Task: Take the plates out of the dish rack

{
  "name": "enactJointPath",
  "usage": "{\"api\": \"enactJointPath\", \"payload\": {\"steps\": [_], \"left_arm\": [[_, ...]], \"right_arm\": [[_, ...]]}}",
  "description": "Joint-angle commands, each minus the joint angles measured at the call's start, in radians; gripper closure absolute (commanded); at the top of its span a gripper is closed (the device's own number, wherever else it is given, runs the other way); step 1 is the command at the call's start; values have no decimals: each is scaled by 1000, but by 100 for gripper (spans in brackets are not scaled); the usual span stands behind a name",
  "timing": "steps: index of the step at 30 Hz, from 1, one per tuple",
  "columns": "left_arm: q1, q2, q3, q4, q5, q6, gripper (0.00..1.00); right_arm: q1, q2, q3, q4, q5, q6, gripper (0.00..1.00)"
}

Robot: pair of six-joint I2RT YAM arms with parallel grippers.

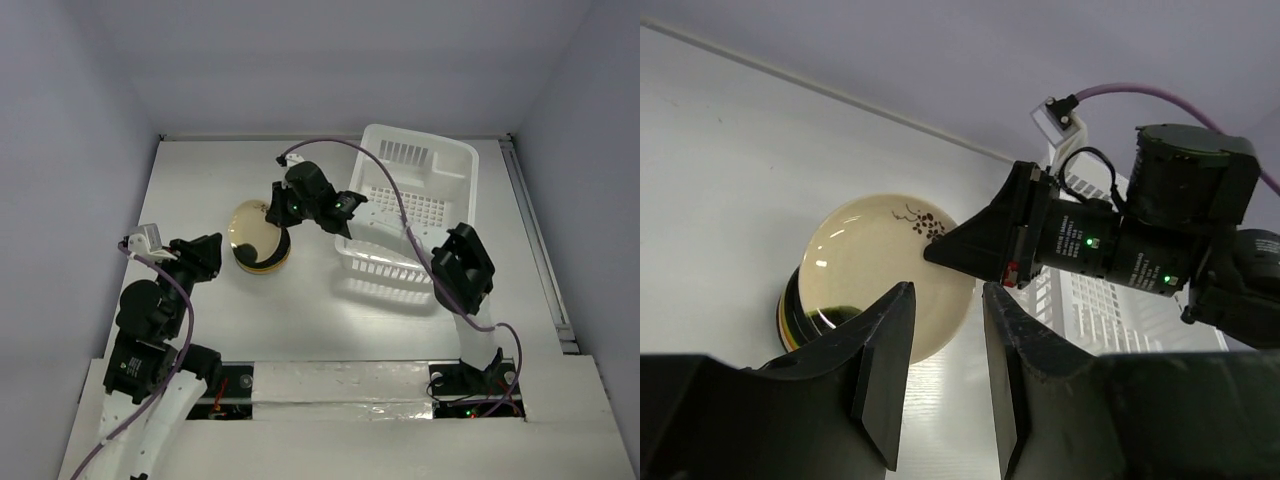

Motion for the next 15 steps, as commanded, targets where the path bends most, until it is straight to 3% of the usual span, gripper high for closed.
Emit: {"api": "enactJointPath", "payload": {"steps": [1, 11, 14, 15], "left_arm": [[29, 27, -7, 60, 37, 6, 70], [30, 32, -9, 60, 43, 8, 69], [30, 30, -9, 60, 43, 6, 69], [30, 32, -9, 60, 43, 8, 69]], "right_arm": [[-4, 27, 57, 92, -21, 74, 97], [-4, 70, -21, 150, 32, 183, 92], [-4, 73, -50, 160, 49, 195, 82], [-4, 75, -57, 157, 55, 197, 72]]}}
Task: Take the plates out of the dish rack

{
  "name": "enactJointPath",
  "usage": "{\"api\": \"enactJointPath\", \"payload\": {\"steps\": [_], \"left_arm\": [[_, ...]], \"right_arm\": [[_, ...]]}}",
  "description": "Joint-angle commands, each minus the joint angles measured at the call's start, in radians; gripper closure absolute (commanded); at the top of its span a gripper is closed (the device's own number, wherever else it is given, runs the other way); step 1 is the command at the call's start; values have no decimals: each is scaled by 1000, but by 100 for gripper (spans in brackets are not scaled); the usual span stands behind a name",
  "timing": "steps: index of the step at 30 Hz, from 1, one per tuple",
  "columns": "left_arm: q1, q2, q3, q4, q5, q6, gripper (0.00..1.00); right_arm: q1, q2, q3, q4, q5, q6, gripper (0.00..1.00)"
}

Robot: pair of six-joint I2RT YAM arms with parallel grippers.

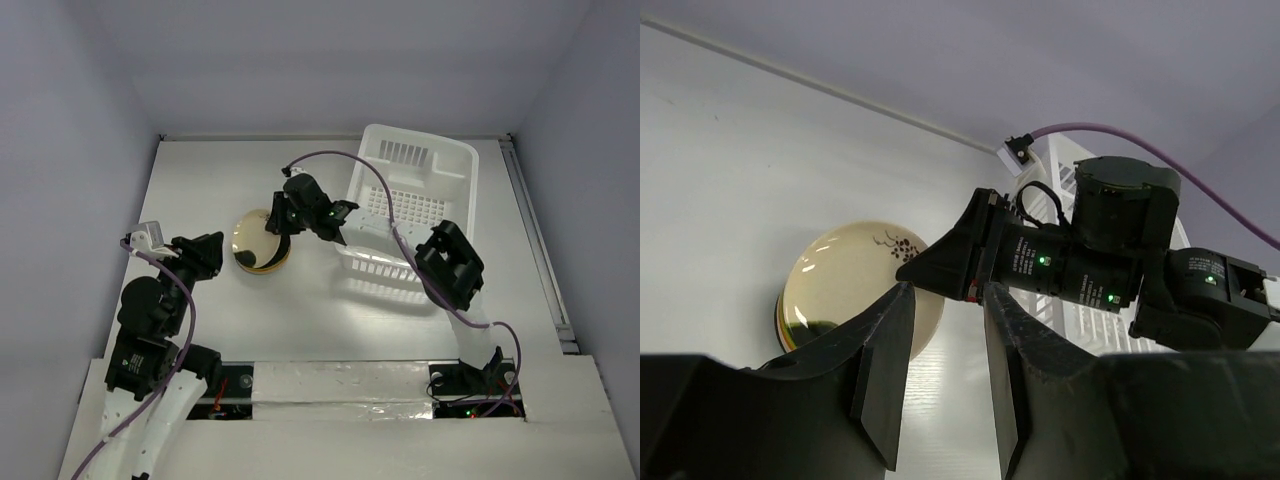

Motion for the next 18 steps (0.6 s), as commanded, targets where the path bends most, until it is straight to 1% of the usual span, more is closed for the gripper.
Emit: {"api": "enactJointPath", "payload": {"steps": [1, 2, 3, 4, 7, 9, 14, 15, 16, 18], "left_arm": [[5, 9, -8, 48, 14, 8, 69], [5, 9, -8, 48, 14, 6, 69], [5, 11, -8, 48, 14, 6, 69], [5, 11, -8, 47, 14, 8, 69], [5, 8, -8, 48, 15, 6, 69], [5, 6, -8, 50, 15, 6, 69], [5, 5, -10, 50, 20, 8, 69], [5, 6, -8, 51, 21, 8, 69], [5, 6, -10, 51, 21, 8, 69], [5, 5, -10, 53, 23, 8, 69]], "right_arm": [[-1, -16, -19, 80, 29, 34, 68], [-1, -16, -22, 77, 28, 30, 66], [-1, -18, -30, 72, 33, 30, 60], [-1, -21, -36, 71, 31, 27, 58], [-1, -33, -61, 63, 37, 17, 46], [-1, -39, -62, 40, 82, -1, 44], [-1, -53, -39, -55, 137, -71, 42], [-1, -64, -35, -66, 164, -87, 41], [-1, -70, -35, -76, 178, -87, 35], [-1, -82, -35, -95, 201, -110, 34]]}}
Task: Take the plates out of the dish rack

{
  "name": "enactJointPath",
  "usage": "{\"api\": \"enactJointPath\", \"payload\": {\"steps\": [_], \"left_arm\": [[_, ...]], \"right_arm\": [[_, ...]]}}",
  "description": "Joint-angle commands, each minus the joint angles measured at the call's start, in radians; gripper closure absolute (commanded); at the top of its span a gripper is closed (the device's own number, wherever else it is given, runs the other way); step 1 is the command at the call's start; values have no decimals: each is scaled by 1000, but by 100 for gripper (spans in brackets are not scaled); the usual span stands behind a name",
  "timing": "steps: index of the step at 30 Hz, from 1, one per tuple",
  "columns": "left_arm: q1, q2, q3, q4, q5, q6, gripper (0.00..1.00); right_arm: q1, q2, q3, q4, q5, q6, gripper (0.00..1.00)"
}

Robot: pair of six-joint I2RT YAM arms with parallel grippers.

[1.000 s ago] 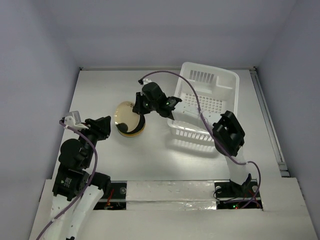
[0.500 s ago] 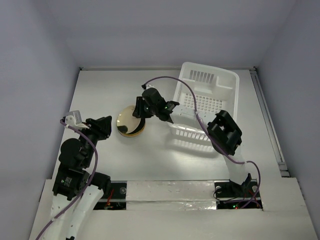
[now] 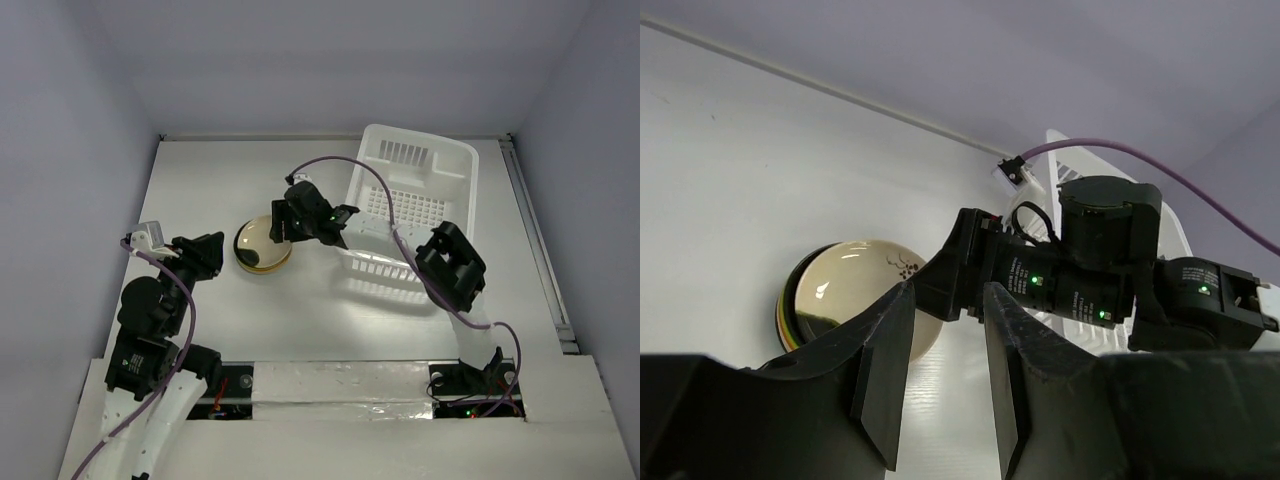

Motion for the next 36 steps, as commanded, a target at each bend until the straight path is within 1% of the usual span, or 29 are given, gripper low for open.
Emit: {"api": "enactJointPath", "payload": {"steps": [1, 2, 4, 6, 9, 11, 14, 15, 17, 18, 19, 20, 21, 22, 23, 24, 25, 26, 27, 28, 29, 30, 31, 32, 33, 35, 36], "left_arm": [[5, 5, -10, 52, 19, 7, 69], [14, 3, -10, 52, 20, 7, 69], [14, 5, -10, 52, 22, 7, 69], [14, 3, -8, 52, 22, 7, 70], [14, 3, -10, 53, 23, 7, 69], [14, 3, -10, 53, 25, 7, 69], [14, 3, -10, 53, 25, 9, 69], [14, 3, -10, 52, 25, 9, 69], [14, 3, -10, 53, 26, 9, 69], [14, 5, -10, 52, 26, 10, 69], [14, 5, -8, 53, 26, 10, 69], [14, 5, -8, 53, 26, 10, 68], [14, 5, -8, 53, 26, 10, 68], [14, 5, -8, 52, 26, 10, 65], [14, 3, -8, 55, 39, 10, 64], [14, 3, -8, 58, 45, 12, 62], [14, 2, -8, 59, 49, 12, 57], [14, -1, -8, 62, 59, 12, 55], [14, -4, -7, 65, 60, 13, 53], [14, -6, -7, 65, 62, 13, 48], [14, -9, -5, 65, 68, 16, 45], [14, -9, -4, 68, 69, 18, 42], [14, -10, -1, 73, 72, 21, 38], [14, -7, 2, 75, 80, 26, 36], [14, -9, 5, 78, 80, 35, 35], [14, -15, 9, 88, 79, 38, 31], [14, -15, 12, 91, 77, 38, 30]], "right_arm": [[-1, -84, 26, -53, 81, -70, 33], [-1, -85, 29, -70, 76, -84, 30], [-1, -91, 41, -98, 93, -101, 27], [-1, -95, 47, -118, 116, -110, 17], [8, -120, 35, -128, 156, -119, 15], [8, -143, 1, -101, 156, -124, 19], [19, -204, -52, -60, 151, -129, 32], [19, -251, -69, -46, 156, -130, 48], [28, -307, -121, 0, 162, -132, 70], [28, -339, -141, 17, 165, -133, 90], [28, -412, -166, 40, 173, -138, 98], [28, -452, -218, 80, 180, -148, 100], [28, -497, -247, 97, 190, -153, 100], [37, -593, -276, 115, 220, -158, 100], [37, -644, -310, 149, 242, -171, 100], [37, -696, -380, 163, 266, -179, 100], [37, -748, -414, 169, 316, -188, 100], [37, -855, -446, 210, 338, -208, 100], [37, -908, -477, 218, 360, -219, 100], [37, -958, -535, 226, 389, -228, 100], [37, -1056, -563, 235, 406, -245, 100], [37, -1104, -589, 238, 429, -248, 100], [37, -1152, -640, 240, 476, -250, 99], [37, -1201, -664, 241, 501, -256, 98], [37, -1299, -689, 240, 527, -257, 96], [37, -1402, -761, 237, 622, -259, 93], [37, -1454, -783, 234, 659, -257, 90]]}}
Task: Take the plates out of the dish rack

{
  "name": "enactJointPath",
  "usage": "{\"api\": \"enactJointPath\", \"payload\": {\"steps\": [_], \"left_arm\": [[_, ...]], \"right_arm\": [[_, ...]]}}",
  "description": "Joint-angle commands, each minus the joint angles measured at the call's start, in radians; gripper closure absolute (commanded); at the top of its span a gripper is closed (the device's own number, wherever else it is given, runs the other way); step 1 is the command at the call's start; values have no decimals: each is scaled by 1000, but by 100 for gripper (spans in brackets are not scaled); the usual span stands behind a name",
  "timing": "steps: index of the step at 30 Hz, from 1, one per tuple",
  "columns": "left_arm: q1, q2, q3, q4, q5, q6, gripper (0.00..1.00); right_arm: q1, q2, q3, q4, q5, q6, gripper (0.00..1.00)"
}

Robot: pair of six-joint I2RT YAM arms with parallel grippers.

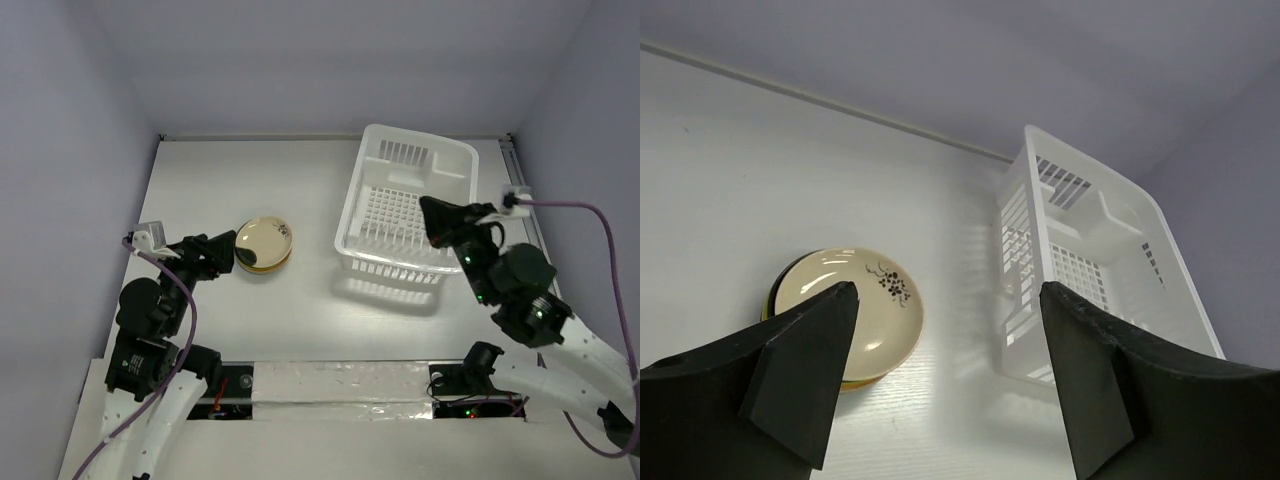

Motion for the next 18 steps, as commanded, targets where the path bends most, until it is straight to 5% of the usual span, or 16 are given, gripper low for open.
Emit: {"api": "enactJointPath", "payload": {"steps": [1, 2, 3, 7, 18], "left_arm": [[7, -15, 19, 76, 15, 29, 29], [7, -15, 27, 76, 12, 34, 29], [7, -15, 35, 76, 7, 38, 28], [7, -20, 90, 76, -17, 58, 29], [7, -86, 85, 108, -30, 68, 35]], "right_arm": [[4, -205, -93, 33, 243, -27, 80], [4, -259, -134, 31, 266, -27, 74], [4, -308, -154, 40, 292, -30, 57], [4, -491, -213, 47, 352, -56, 32], [4, -534, -214, -13, 366, -73, 32]]}}
